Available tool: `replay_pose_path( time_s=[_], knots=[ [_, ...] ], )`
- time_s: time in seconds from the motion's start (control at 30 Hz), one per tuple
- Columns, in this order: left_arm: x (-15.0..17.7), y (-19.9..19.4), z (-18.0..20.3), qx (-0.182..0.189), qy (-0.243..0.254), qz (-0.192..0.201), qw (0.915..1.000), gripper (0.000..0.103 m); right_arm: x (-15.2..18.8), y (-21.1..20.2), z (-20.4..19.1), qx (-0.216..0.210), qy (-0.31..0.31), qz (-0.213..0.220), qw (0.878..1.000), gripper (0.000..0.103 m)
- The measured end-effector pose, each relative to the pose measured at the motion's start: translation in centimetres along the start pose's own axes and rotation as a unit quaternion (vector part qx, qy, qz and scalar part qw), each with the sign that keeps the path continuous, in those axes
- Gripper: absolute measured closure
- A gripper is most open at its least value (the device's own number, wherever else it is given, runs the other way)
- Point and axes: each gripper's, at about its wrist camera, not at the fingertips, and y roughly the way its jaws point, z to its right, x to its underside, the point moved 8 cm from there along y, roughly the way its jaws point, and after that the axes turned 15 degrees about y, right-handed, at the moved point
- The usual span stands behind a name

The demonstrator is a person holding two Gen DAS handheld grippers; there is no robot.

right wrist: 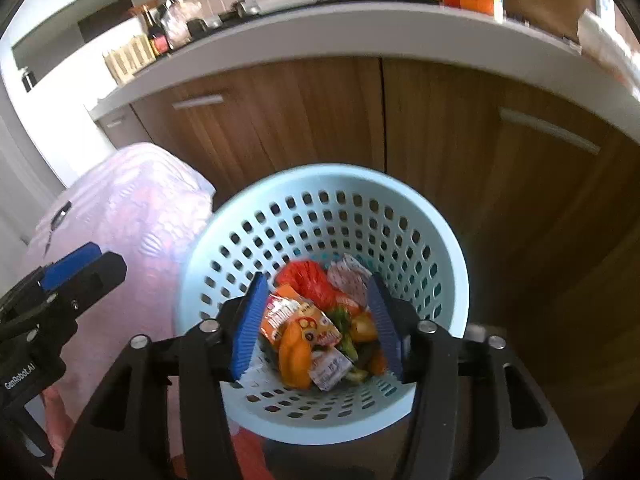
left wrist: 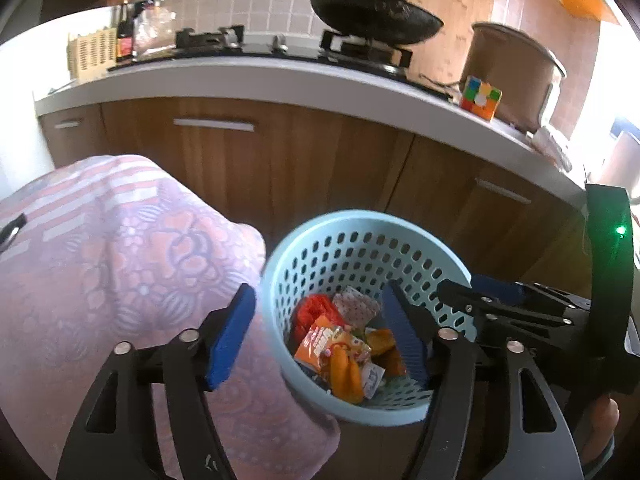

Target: Collect trash

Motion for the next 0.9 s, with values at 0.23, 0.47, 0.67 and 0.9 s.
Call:
replay_pose_path(
  time_s=[0.23, 0.47, 0.67, 0.9],
  knots=[
    [-0.5, -5.6, -2.0, -0.063, -0.002, 0.057, 0.9964, 0.014, -0.9, -3.7, -3.5, -0.030, -0.026, 0.042, 0.998, 0.052],
    [-0.8, -10.9, -4.7, -0.145, -0.007, 0.094, 0.9850, 0.009, -1.1, -7.7, -7.5, -0.038, -0.067, 0.105, 0.991, 0.044],
    [0.2, -13.3, -6.8, -0.196, -0.017, 0.096, 0.9756, 0.009, -0.6, -9.4, -9.6, -0.050, -0.068, 0.128, 0.988, 0.044],
    [2.1, -14.9, -7.7, -0.243, -0.017, 0.094, 0.9654, 0.009, 0.7, -10.3, -11.7, -0.047, -0.082, 0.155, 0.983, 0.043]
  ],
)
